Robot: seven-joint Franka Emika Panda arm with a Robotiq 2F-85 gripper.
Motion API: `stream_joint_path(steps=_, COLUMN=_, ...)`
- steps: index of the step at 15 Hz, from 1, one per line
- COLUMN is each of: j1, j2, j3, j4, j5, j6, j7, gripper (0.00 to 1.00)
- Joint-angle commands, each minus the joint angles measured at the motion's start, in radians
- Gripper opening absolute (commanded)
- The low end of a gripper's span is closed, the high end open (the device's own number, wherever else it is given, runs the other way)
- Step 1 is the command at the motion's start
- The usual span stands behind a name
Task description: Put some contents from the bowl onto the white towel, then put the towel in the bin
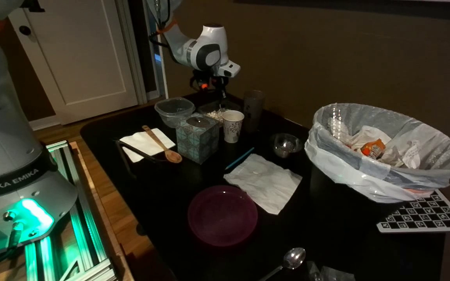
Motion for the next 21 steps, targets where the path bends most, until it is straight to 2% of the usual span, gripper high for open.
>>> stream_joint_path(steps=1, j1=-0.067, j2=-0.125, j3=0.070, j4=-0.086, j5=0.018, j6=-0.070, j7=-0.133, gripper=0.03)
stream_joint_path(steps=7, j1=-0.252, j2=-0.330, j3=0.201, j4=-0.215, j5=0.062, j6=-0.269, j7=-0.517, gripper=0.03)
stream_joint_path(steps=12, j1=-0.348, j2=-0.501, j3=0.165, j4=-0.312, j5=0.046, j6=-0.485, j7=-0.767, gripper=0.03)
stream_joint_path(steps=16, j1=-0.400, j2=-0.606, j3=0.106, j4=-0.371, j5=-0.004, j6=-0.647, j7=-0.938, gripper=0.03)
stream_joint_path(steps=18, j1=-0.418, j2=-0.644, j3=0.068, j4=-0.393, j5=-0.043, j6=-0.686, j7=-0.981, gripper=0.03)
stream_joint_path(steps=20, j1=-0.430, j2=-0.666, j3=0.037, j4=-0.417, j5=-0.068, j6=-0.662, j7=-0.988, gripper=0.03)
stream_joint_path(steps=21, j1=-0.414, j2=-0.622, j3=0.047, j4=-0.365, j5=-0.045, j6=-0.672, j7=-0.964, gripper=0.10)
